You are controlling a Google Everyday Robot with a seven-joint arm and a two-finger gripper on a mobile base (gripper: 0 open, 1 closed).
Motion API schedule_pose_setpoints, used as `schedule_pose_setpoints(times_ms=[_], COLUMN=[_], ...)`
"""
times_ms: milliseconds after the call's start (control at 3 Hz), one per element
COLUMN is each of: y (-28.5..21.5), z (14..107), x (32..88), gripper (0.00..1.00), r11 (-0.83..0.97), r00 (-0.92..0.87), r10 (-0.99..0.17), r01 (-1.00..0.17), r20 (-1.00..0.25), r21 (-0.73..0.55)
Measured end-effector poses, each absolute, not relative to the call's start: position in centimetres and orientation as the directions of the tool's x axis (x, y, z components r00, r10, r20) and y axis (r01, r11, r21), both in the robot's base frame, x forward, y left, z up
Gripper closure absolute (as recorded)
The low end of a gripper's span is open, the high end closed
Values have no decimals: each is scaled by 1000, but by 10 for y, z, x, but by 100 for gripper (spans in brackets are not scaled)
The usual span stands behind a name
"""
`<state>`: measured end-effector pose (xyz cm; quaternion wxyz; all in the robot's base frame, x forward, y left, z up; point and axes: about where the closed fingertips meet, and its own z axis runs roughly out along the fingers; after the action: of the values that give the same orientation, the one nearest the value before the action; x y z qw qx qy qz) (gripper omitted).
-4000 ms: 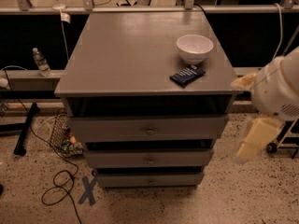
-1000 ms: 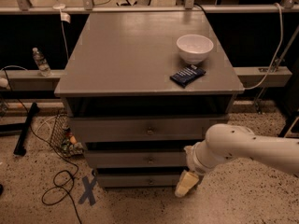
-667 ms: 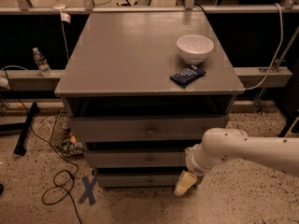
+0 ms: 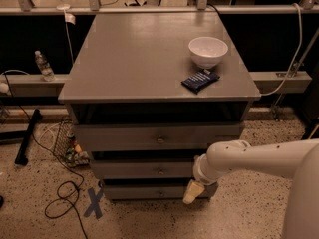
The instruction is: Open middle drawer
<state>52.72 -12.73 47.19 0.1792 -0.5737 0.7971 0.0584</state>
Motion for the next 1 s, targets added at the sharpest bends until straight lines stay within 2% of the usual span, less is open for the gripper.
schedule_pose_setpoints(times_ms=[1000], y=[-112], z=[440], x=[590], gripper=[0], r11=[287], r00=[-179], r10=[-922], r01=[-911], r20=[-344], r21=[-296])
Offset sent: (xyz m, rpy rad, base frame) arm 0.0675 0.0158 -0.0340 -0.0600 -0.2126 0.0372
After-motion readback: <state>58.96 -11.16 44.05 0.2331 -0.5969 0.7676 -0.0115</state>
